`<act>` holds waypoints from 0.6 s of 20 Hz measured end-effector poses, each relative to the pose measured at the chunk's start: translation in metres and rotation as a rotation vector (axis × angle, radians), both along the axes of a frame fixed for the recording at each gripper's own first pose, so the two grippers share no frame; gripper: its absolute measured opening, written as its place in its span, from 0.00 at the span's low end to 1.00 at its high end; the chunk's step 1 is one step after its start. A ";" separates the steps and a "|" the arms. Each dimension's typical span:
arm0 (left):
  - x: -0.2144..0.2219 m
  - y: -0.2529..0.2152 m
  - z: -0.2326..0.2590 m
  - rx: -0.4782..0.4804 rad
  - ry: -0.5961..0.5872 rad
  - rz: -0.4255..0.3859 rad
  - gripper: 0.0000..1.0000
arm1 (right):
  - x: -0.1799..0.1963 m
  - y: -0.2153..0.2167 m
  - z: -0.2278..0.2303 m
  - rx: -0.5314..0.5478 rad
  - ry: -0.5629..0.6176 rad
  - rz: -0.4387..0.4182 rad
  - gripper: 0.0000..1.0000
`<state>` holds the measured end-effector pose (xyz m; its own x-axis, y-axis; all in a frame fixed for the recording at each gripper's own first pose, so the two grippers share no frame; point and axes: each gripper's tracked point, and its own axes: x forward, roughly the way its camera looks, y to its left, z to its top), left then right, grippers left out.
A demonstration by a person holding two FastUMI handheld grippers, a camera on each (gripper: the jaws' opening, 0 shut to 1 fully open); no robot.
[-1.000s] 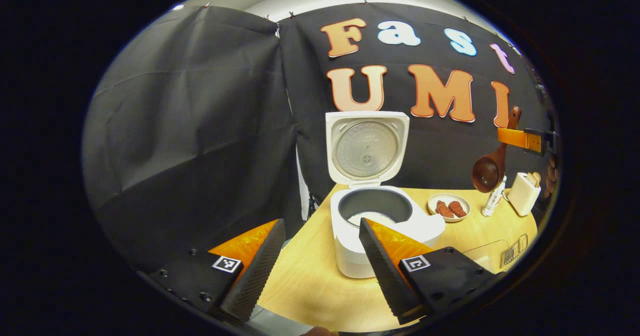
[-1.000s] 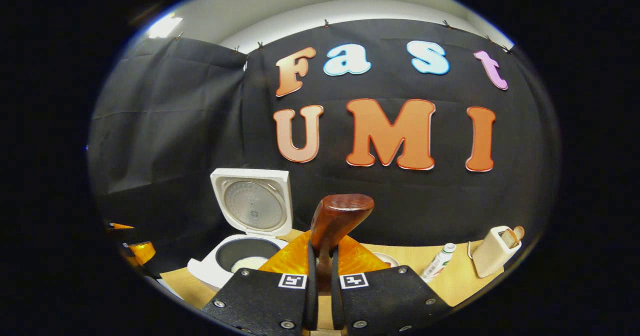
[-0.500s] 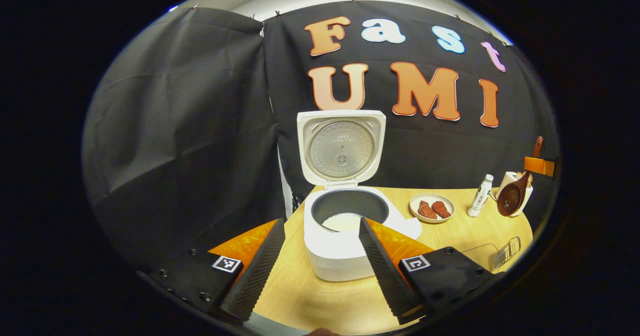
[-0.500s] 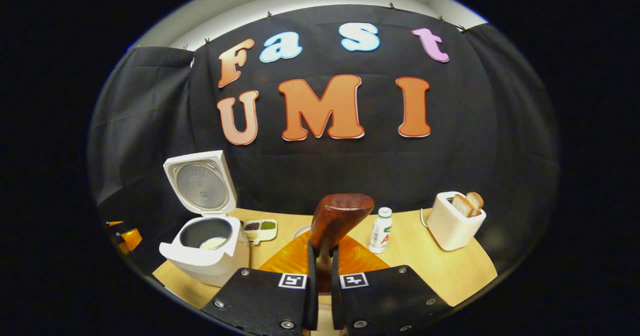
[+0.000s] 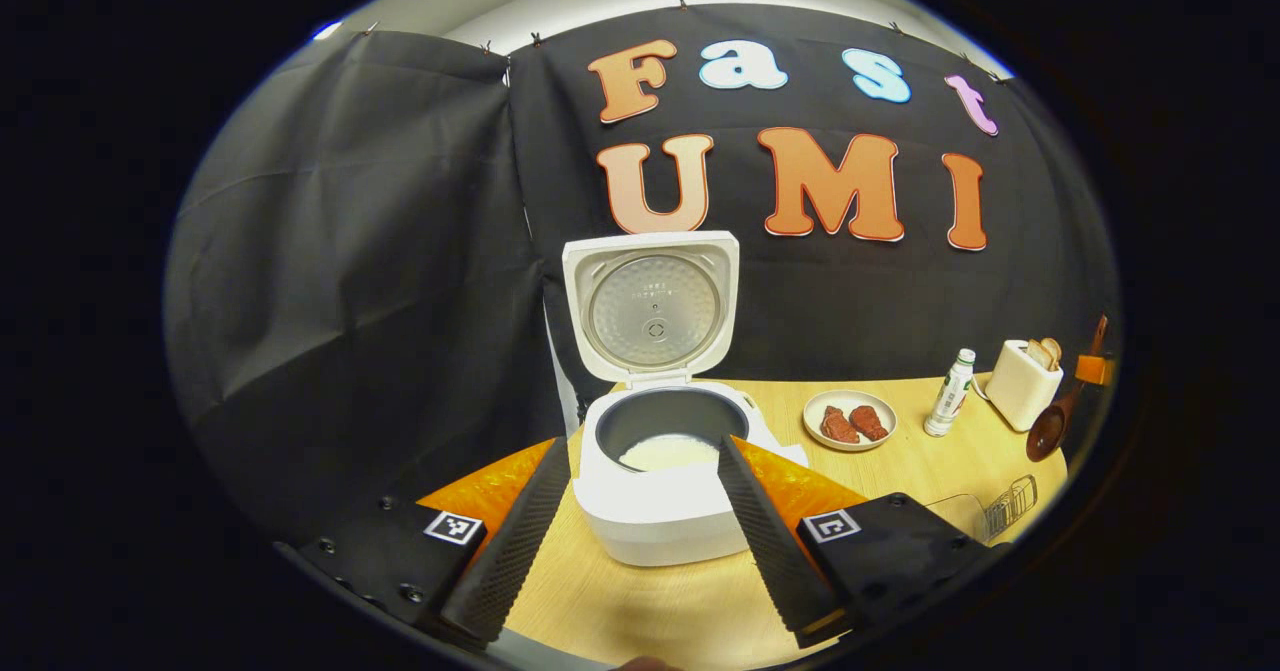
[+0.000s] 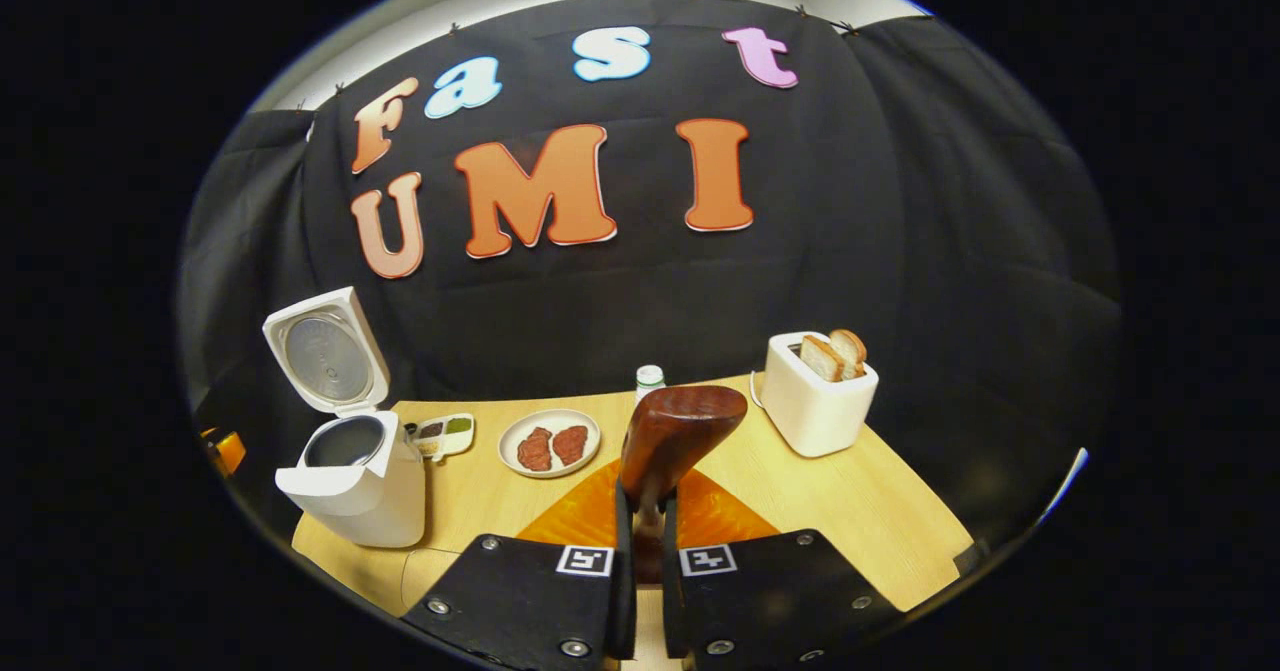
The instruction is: Close the left gripper, press the button to open the rice cooker; take a wooden spoon from the chopstick holder with the right hand, scoop a spoonful of rice and pour it into the rice cooker, then put the wooden spoon back into the chopstick holder.
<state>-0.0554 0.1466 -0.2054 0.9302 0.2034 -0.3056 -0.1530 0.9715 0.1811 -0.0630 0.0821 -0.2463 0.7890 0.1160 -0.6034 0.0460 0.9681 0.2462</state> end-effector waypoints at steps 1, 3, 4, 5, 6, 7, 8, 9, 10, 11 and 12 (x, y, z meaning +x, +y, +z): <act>0.001 -0.002 0.001 0.000 -0.002 0.001 1.00 | -0.004 -0.006 -0.006 0.011 0.014 -0.016 0.10; 0.000 -0.007 0.006 0.004 -0.011 0.009 1.00 | -0.012 -0.016 -0.017 0.026 0.044 -0.041 0.10; -0.001 -0.009 0.006 0.005 -0.015 0.014 1.00 | -0.017 -0.021 -0.024 0.029 0.057 -0.053 0.10; 0.003 -0.012 0.008 0.003 -0.017 0.018 0.99 | -0.021 -0.026 -0.030 0.027 0.064 -0.060 0.10; 0.004 -0.016 0.008 -0.007 -0.017 0.016 1.00 | -0.027 -0.031 -0.041 0.022 0.078 -0.066 0.10; 0.006 -0.021 0.008 -0.018 -0.013 0.011 1.00 | -0.032 -0.035 -0.053 0.024 0.106 -0.076 0.10; 0.006 -0.026 0.005 -0.023 -0.006 0.006 1.00 | -0.037 -0.039 -0.064 0.037 0.133 -0.094 0.10; 0.007 -0.031 0.005 -0.021 -0.002 0.001 1.00 | -0.040 -0.038 -0.070 0.063 0.149 -0.107 0.10; 0.008 -0.034 0.005 -0.016 -0.001 -0.003 1.00 | -0.042 -0.038 -0.074 0.091 0.152 -0.117 0.10; 0.009 -0.039 0.007 -0.012 -0.002 -0.009 0.99 | -0.044 -0.036 -0.078 0.116 0.151 -0.122 0.10; 0.009 -0.042 0.008 -0.009 -0.004 -0.015 1.00 | -0.045 -0.035 -0.084 0.134 0.155 -0.119 0.10</act>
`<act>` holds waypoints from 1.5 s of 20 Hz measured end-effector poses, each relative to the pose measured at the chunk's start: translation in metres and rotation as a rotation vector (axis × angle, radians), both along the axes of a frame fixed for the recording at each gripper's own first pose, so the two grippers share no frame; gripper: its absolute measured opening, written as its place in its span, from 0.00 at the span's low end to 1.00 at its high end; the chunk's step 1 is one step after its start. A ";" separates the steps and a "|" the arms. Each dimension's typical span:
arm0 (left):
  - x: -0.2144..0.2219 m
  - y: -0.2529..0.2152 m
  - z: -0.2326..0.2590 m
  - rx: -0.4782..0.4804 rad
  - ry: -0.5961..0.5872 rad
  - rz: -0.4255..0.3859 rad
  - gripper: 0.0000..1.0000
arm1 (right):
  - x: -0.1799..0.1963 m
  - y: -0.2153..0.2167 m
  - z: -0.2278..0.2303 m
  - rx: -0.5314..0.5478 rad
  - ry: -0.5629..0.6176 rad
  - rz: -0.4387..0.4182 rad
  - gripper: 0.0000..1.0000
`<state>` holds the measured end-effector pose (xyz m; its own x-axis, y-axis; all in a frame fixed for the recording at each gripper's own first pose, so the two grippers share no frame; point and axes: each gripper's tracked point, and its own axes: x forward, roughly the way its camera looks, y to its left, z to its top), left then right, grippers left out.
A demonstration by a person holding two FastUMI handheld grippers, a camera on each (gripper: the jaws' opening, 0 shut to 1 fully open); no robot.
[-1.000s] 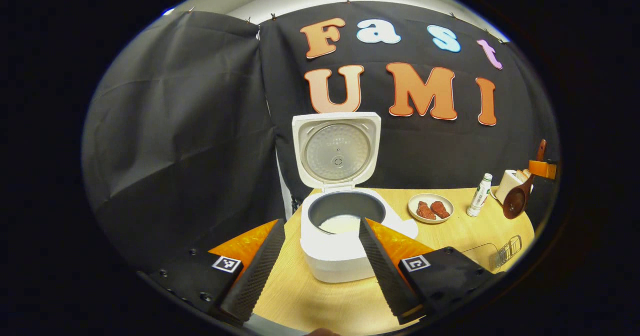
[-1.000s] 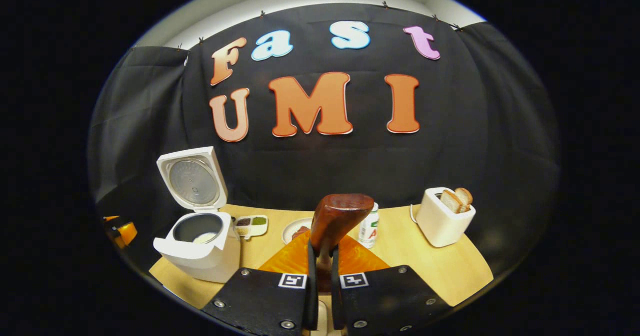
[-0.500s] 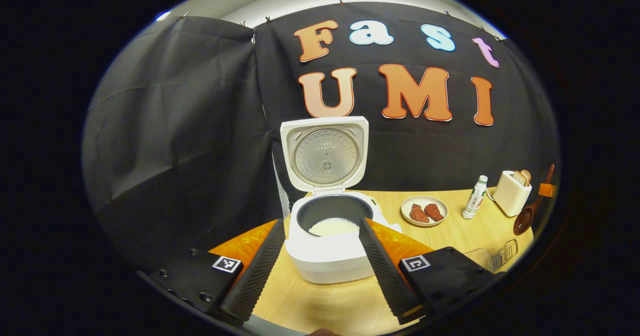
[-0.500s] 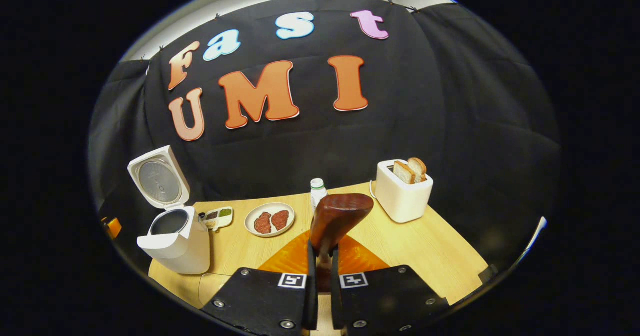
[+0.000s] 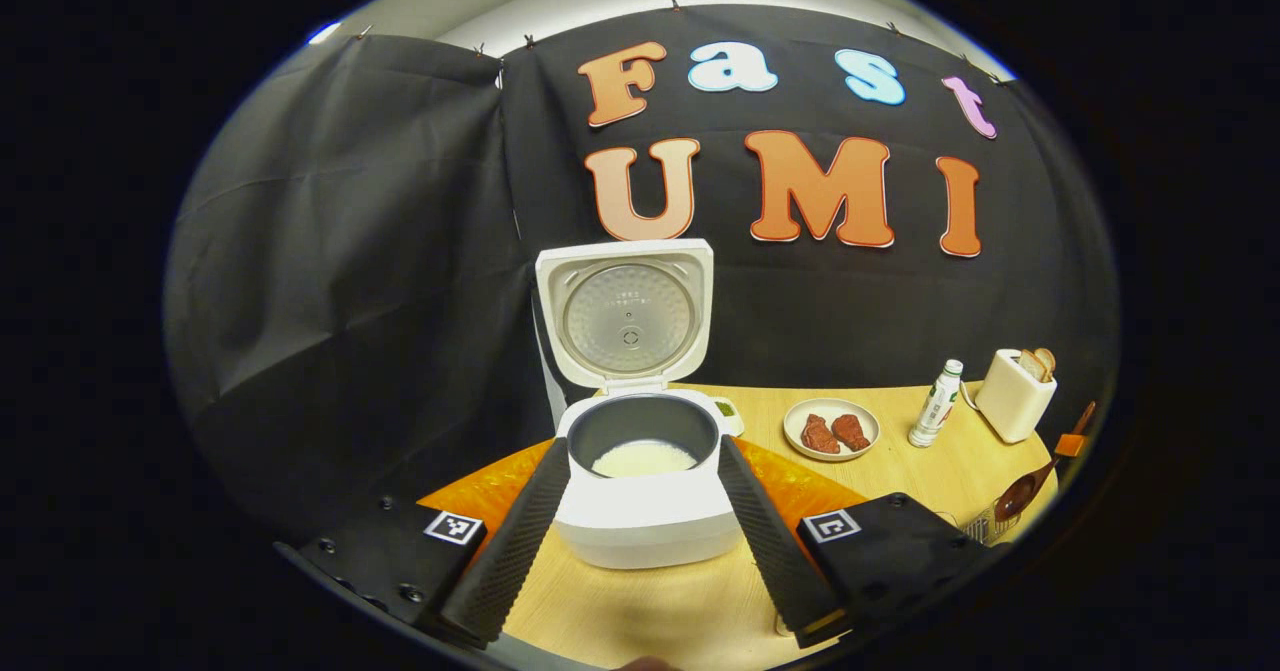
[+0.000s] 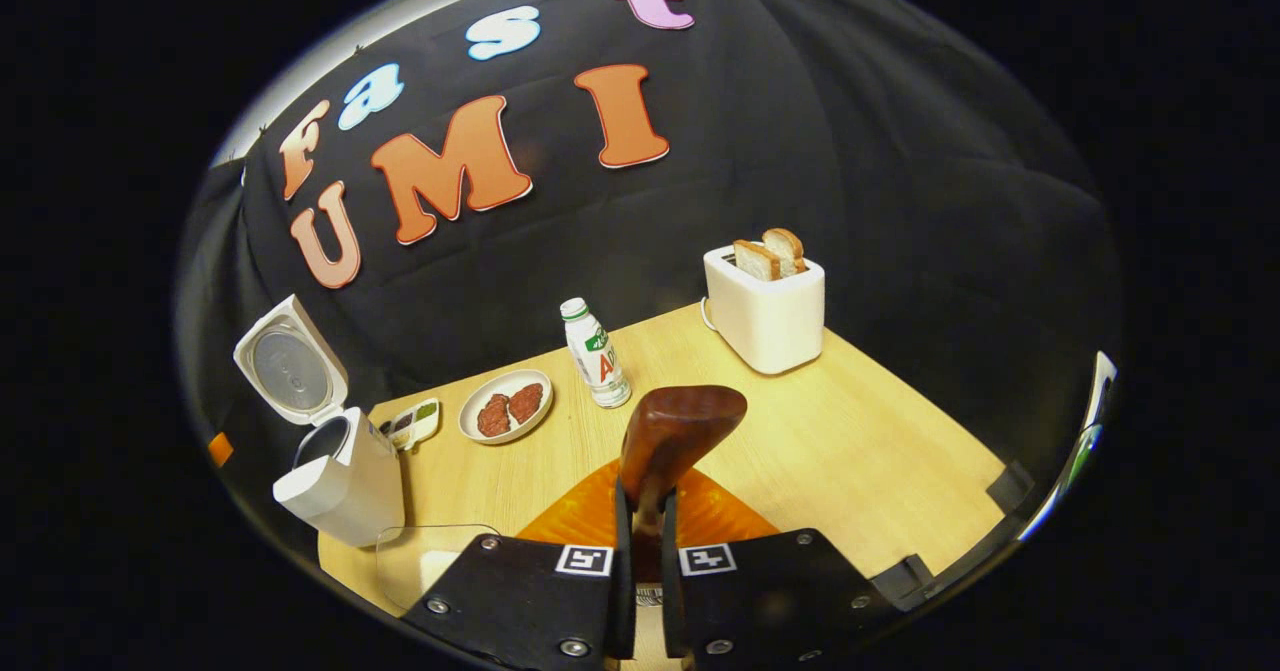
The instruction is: Close the left gripper, press the button to open the rice cooker; take a wooden spoon from the chopstick holder with the right hand, scoop a spoonful of rice and pour it into the rice cooker, then put the wooden spoon back into the chopstick holder.
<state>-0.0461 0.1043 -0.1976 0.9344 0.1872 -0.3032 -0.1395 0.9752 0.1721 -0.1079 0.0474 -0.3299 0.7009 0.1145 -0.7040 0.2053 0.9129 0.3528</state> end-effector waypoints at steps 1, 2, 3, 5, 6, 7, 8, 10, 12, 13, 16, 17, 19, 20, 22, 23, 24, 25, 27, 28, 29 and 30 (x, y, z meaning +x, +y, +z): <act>0.000 -0.004 0.001 0.004 -0.001 -0.005 0.99 | -0.003 0.000 -0.006 0.012 0.005 -0.001 0.10; 0.001 -0.006 0.002 0.010 -0.003 -0.008 0.99 | -0.004 0.000 -0.011 0.021 0.008 -0.003 0.10; 0.001 -0.008 0.004 0.014 -0.004 -0.011 1.00 | -0.006 0.000 -0.015 0.029 0.009 -0.005 0.10; 0.000 -0.013 -0.001 0.007 0.009 -0.016 1.00 | -0.009 0.001 -0.024 0.048 0.016 0.000 0.10; -0.002 -0.016 -0.004 0.003 0.020 -0.020 1.00 | -0.011 0.001 -0.031 0.051 0.029 0.004 0.12; -0.003 -0.017 -0.006 0.006 0.026 -0.019 0.99 | -0.012 0.001 -0.039 0.055 0.040 -0.001 0.11; -0.004 -0.018 -0.006 0.011 0.031 -0.019 1.00 | -0.015 0.000 -0.043 0.064 0.048 -0.007 0.12; -0.005 -0.022 -0.005 0.013 0.039 -0.021 1.00 | -0.016 0.003 -0.049 0.097 0.050 -0.013 0.12; -0.003 -0.030 -0.007 0.006 0.043 -0.036 1.00 | -0.012 -0.001 -0.052 0.126 0.023 -0.031 0.13; -0.002 -0.035 -0.006 0.009 0.044 -0.047 1.00 | -0.014 -0.004 -0.055 0.140 0.021 -0.045 0.13; 0.002 -0.048 -0.001 0.027 0.031 -0.078 1.00 | -0.024 -0.001 -0.072 0.172 0.069 -0.045 0.17; 0.005 -0.050 0.000 0.027 0.026 -0.084 1.00 | -0.021 -0.004 -0.069 0.182 0.062 -0.057 0.18; 0.010 -0.054 0.000 0.021 0.024 -0.093 1.00 | -0.021 -0.008 -0.069 0.192 0.064 -0.075 0.18; 0.012 -0.056 0.000 0.015 0.025 -0.097 1.00 | -0.022 -0.006 -0.070 0.206 0.070 -0.077 0.19; 0.017 -0.058 0.003 0.014 0.022 -0.104 1.00 | -0.029 -0.003 -0.071 0.228 0.119 -0.069 0.25; 0.022 -0.055 0.008 0.017 0.015 -0.102 1.00 | -0.031 -0.006 -0.068 0.223 0.132 -0.071 0.28; 0.027 -0.054 0.008 0.010 0.018 -0.110 1.00 | -0.031 -0.012 -0.065 0.211 0.137 -0.073 0.33; 0.033 -0.052 0.010 -0.003 0.023 -0.114 1.00 | -0.030 -0.020 -0.060 0.193 0.140 -0.083 0.36; 0.047 -0.040 0.025 -0.025 0.011 -0.093 1.00 | -0.029 -0.037 -0.050 0.172 0.147 -0.114 0.47; 0.054 -0.034 0.034 -0.032 0.002 -0.085 1.00 | -0.026 -0.045 -0.042 0.162 0.140 -0.132 0.59; 0.063 -0.028 0.043 -0.035 -0.004 -0.075 1.00 | -0.026 -0.051 -0.034 0.144 0.131 -0.148 0.63; 0.072 -0.021 0.051 -0.042 -0.006 -0.063 0.99 | -0.024 -0.058 -0.024 0.122 0.116 -0.156 0.63</act>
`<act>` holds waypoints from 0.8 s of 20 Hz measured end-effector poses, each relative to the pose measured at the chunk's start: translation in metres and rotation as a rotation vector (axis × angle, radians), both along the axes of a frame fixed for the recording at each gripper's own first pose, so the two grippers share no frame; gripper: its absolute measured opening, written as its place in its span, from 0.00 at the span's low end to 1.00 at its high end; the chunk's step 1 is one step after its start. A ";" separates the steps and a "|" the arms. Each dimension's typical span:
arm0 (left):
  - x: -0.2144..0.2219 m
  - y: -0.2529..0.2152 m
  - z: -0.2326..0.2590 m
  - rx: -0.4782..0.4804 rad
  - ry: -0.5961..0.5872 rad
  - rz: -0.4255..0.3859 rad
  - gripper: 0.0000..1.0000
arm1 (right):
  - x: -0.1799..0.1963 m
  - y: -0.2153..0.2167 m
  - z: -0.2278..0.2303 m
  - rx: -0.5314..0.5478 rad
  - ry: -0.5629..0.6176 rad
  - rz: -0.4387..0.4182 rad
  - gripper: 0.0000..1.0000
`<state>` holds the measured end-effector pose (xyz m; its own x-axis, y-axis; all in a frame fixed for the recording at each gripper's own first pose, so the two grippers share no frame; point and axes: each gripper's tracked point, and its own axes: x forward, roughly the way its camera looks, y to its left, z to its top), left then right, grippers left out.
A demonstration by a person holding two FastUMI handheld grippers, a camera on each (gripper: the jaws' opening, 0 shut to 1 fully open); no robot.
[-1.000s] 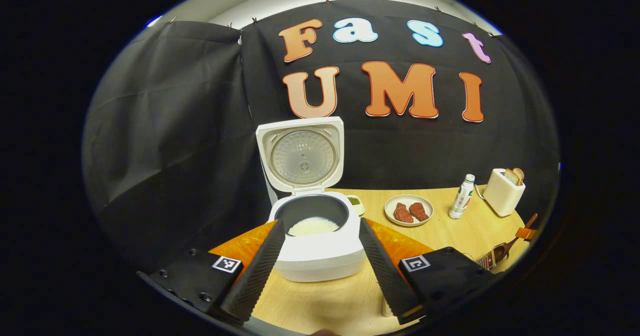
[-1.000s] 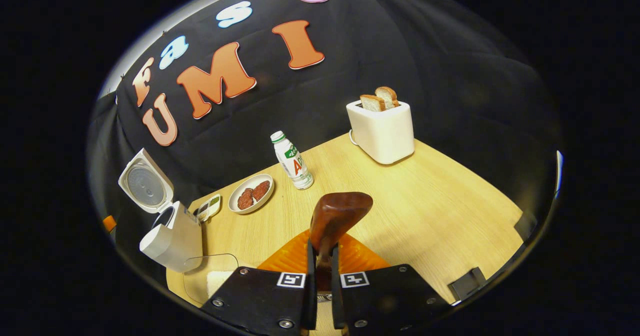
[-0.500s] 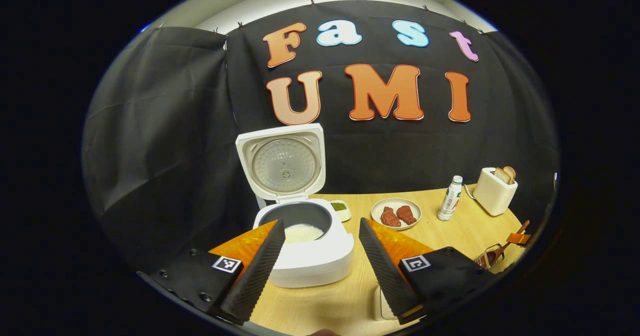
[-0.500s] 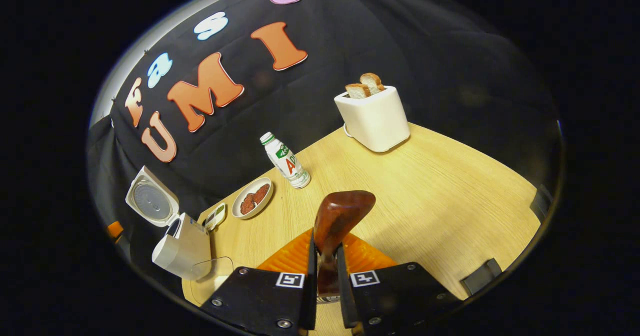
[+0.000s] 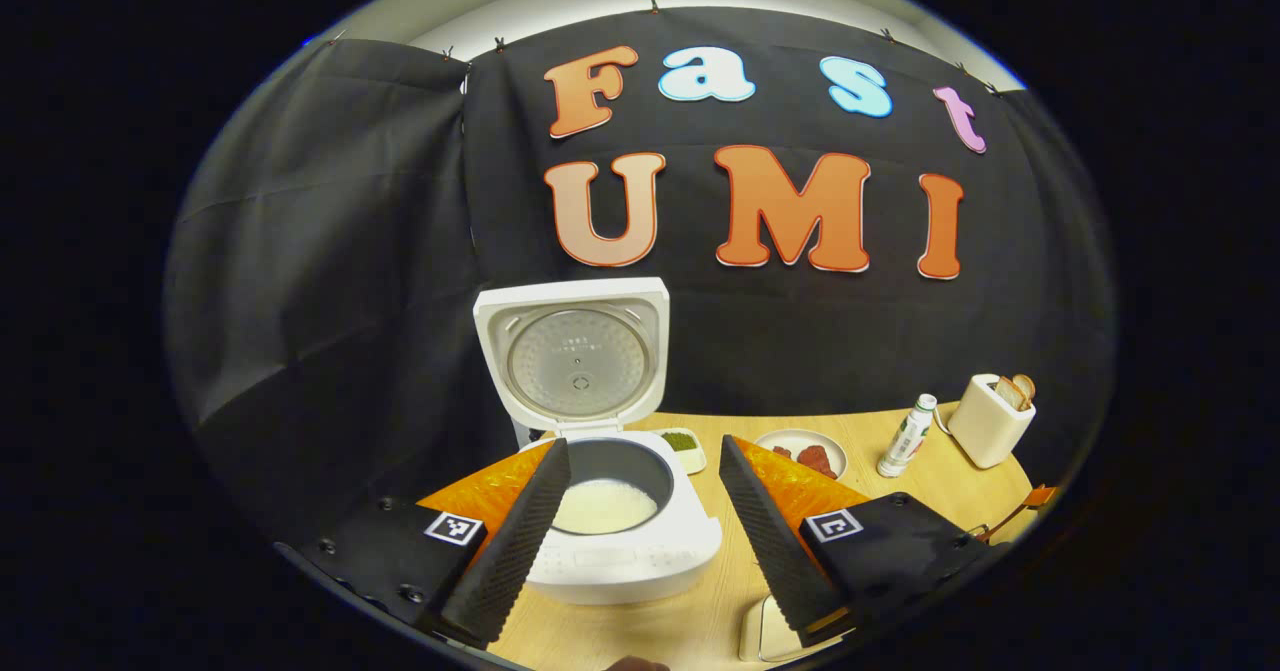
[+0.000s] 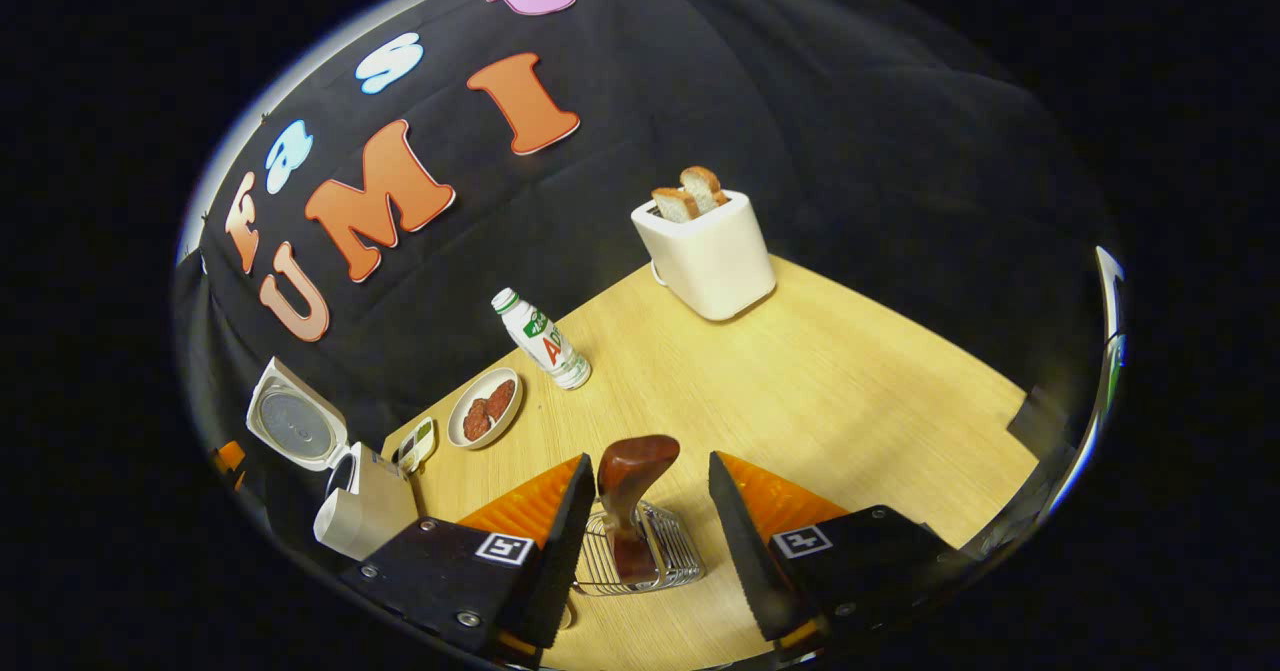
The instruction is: Close the left gripper, press the button to open the rice cooker; take a wooden spoon from the chopstick holder with the right hand, scoop a spoonful of rice and pour it into the rice cooker, then put the wooden spoon back into the chopstick holder.
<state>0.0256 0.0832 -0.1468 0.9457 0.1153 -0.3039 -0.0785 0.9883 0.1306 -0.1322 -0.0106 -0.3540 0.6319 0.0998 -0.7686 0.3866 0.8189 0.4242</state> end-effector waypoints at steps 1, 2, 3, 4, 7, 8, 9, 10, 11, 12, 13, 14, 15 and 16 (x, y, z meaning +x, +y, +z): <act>0.008 0.006 0.006 -0.010 0.004 0.009 0.99 | 0.002 -0.006 0.013 -0.027 -0.022 -0.004 0.66; 0.019 0.012 0.015 -0.022 0.006 0.018 0.99 | 0.006 -0.011 0.028 -0.057 -0.052 -0.001 0.77; 0.030 0.018 0.024 -0.033 0.005 0.024 0.99 | 0.009 -0.015 0.044 -0.094 -0.088 0.009 0.77; 0.040 0.024 0.036 -0.044 -0.002 0.030 0.99 | 0.011 -0.021 0.057 -0.138 -0.112 0.030 0.78; 0.080 0.038 0.068 -0.076 -0.017 0.042 0.99 | 0.015 -0.037 0.100 -0.247 -0.182 0.069 0.82; 0.089 0.047 0.074 -0.074 -0.005 0.059 1.00 | 0.016 -0.041 0.116 -0.273 -0.205 0.073 0.83; 0.100 0.052 0.079 -0.088 -0.001 0.064 0.99 | 0.016 -0.043 0.129 -0.298 -0.229 0.074 0.84; 0.113 0.054 0.086 -0.114 -0.005 0.061 1.00 | 0.015 -0.046 0.143 -0.329 -0.248 0.072 0.86; 0.125 0.058 0.093 -0.130 -0.009 0.060 0.99 | 0.012 -0.049 0.155 -0.357 -0.265 0.071 0.87; 0.138 0.064 0.097 -0.134 -0.016 0.069 0.98 | 0.010 -0.050 0.167 -0.382 -0.285 0.071 0.88; 0.152 0.073 0.099 -0.130 -0.010 0.088 0.98 | 0.007 -0.051 0.179 -0.409 -0.305 0.068 0.89; 0.165 0.078 0.098 -0.127 0.000 0.098 0.98 | 0.004 -0.053 0.190 -0.438 -0.323 0.068 0.91; 0.176 0.082 0.096 -0.129 0.023 0.113 0.98 | -0.002 -0.055 0.198 -0.470 -0.336 0.066 0.92; 0.185 0.082 0.093 -0.139 0.039 0.108 0.98 | -0.006 -0.058 0.205 -0.501 -0.341 0.063 0.92</act>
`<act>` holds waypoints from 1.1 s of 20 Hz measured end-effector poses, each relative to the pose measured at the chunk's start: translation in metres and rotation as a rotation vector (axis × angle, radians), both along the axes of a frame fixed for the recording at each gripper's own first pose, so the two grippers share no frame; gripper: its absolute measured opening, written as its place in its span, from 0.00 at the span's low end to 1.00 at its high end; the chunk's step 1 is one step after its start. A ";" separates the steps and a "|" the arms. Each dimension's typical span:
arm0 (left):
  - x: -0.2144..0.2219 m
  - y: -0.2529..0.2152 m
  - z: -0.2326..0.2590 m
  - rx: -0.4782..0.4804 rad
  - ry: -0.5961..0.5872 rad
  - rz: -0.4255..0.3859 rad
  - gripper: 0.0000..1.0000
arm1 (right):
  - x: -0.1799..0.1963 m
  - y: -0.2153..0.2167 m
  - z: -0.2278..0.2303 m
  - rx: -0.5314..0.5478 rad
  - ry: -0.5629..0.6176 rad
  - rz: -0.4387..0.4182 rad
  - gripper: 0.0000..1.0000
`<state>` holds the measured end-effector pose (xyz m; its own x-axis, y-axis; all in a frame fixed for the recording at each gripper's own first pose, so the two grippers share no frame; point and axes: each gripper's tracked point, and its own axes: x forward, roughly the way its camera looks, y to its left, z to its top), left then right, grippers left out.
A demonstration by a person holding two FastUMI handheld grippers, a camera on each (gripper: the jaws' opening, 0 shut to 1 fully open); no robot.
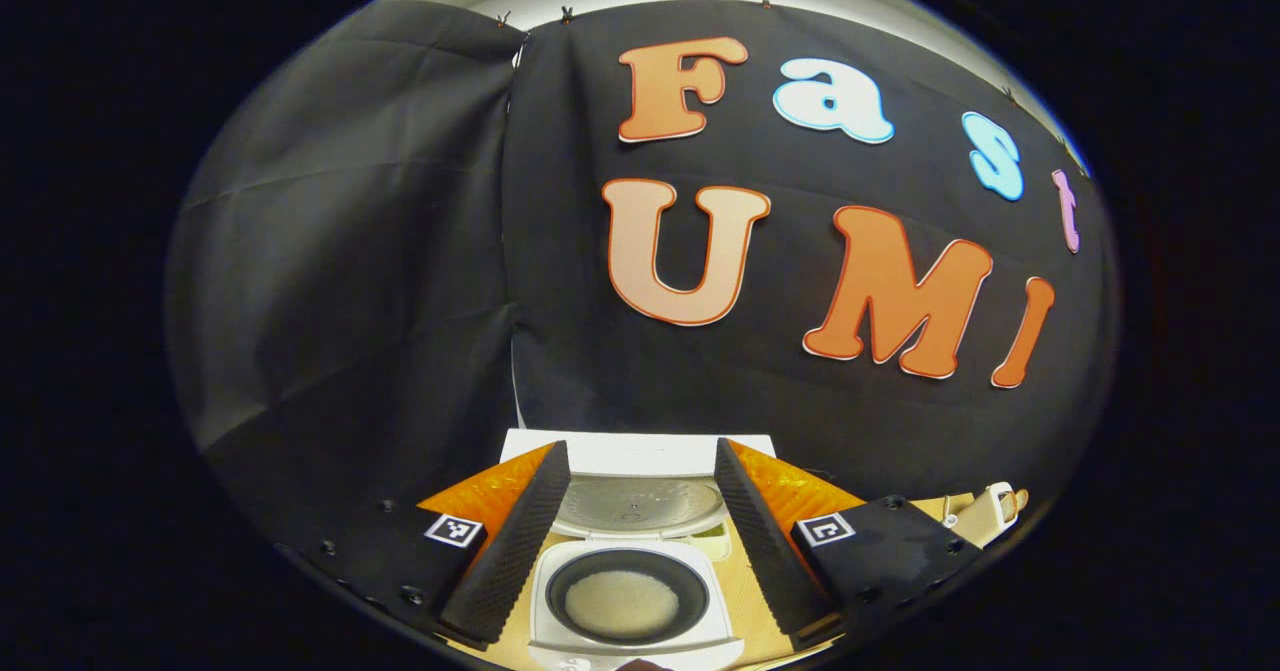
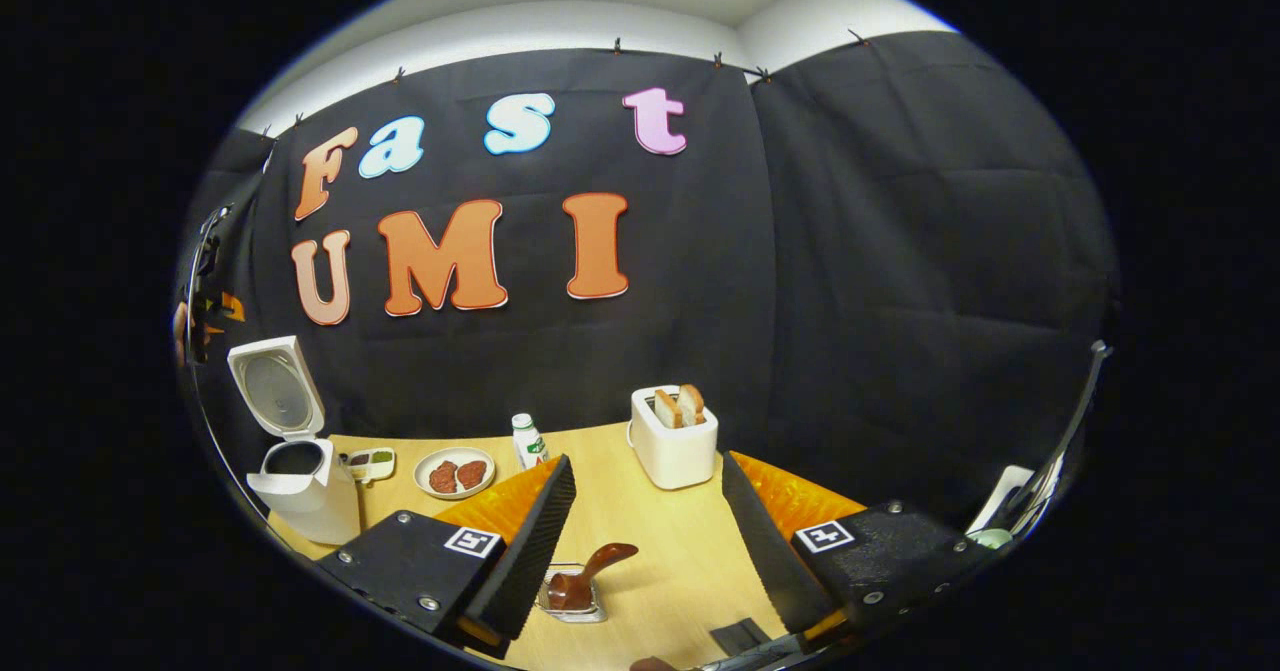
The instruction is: Close the left gripper, press the button to open the rice cooker; take a wooden spoon from the chopstick holder with the right hand, scoop a spoonful of rice and pour it into the rice cooker, then put the wooden spoon back into the chopstick holder.
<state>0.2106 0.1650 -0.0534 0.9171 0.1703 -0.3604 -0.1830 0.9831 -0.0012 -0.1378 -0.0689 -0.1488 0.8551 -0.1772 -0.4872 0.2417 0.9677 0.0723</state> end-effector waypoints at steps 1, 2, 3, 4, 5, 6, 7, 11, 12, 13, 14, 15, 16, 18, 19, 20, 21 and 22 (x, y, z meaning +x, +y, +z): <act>0.010 -0.002 0.001 -0.003 0.005 -0.003 0.98 | -0.004 -0.004 0.006 -0.029 -0.004 -0.010 0.92; 0.020 0.002 0.000 0.008 0.011 0.005 0.98 | -0.009 -0.005 0.011 -0.051 -0.007 -0.019 0.92; 0.030 0.008 -0.004 0.024 0.022 0.020 0.98 | -0.013 -0.006 0.015 -0.065 -0.009 -0.023 0.92; 0.043 0.012 -0.009 0.033 0.035 0.024 0.98 | -0.017 -0.004 0.017 -0.073 -0.010 -0.026 0.92; 0.055 0.015 -0.016 0.035 0.048 0.026 0.98 | -0.020 -0.003 0.017 -0.077 -0.009 -0.027 0.92; 0.066 0.018 -0.024 0.036 0.064 0.033 0.98 | -0.022 -0.003 0.018 -0.079 -0.009 -0.033 0.92; 0.075 0.021 -0.033 0.035 0.083 0.037 0.99 | -0.024 -0.005 0.018 -0.078 -0.012 -0.043 0.92; 0.093 0.032 -0.059 0.080 0.153 0.086 0.99 | -0.026 -0.004 0.016 -0.052 -0.018 -0.060 0.93; 0.092 0.031 -0.063 0.100 0.183 0.077 0.99 | -0.024 -0.004 0.015 -0.053 -0.019 -0.058 0.93; 0.091 0.026 -0.065 0.102 0.194 0.057 0.99 | -0.023 -0.005 0.014 -0.052 -0.021 -0.055 0.93; 0.089 0.021 -0.069 0.092 0.218 0.043 0.99 | -0.021 -0.004 0.013 -0.046 -0.025 -0.050 0.93; 0.085 0.016 -0.071 0.081 0.235 0.027 0.99 | -0.018 -0.001 0.011 -0.038 -0.028 -0.044 0.93; 0.079 0.011 -0.076 0.062 0.253 0.010 0.99 | -0.015 0.001 0.008 -0.029 -0.030 -0.038 0.93; 0.060 0.004 -0.081 0.041 0.298 -0.006 0.98 | -0.008 0.008 0.001 -0.008 -0.029 -0.017 0.93; 0.051 0.001 -0.086 0.026 0.326 -0.014 0.97 | -0.005 0.011 -0.002 -0.005 -0.030 -0.006 0.93; 0.039 -0.002 -0.092 0.012 0.355 -0.023 0.97 | -0.002 0.013 -0.005 -0.002 -0.030 0.003 0.93; 0.028 -0.004 -0.100 -0.002 0.388 -0.030 0.97 | 0.001 0.015 -0.006 0.003 -0.033 0.015 0.93; 0.015 -0.008 -0.109 -0.015 0.425 -0.034 0.97 | 0.004 0.017 -0.008 0.010 -0.035 0.025 0.93</act>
<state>0.2252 0.1573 -0.1620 0.6915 0.1341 -0.7098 -0.1374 0.9891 0.0530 -0.1337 -0.0517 -0.1563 0.8758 -0.1514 -0.4583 0.2150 0.9725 0.0896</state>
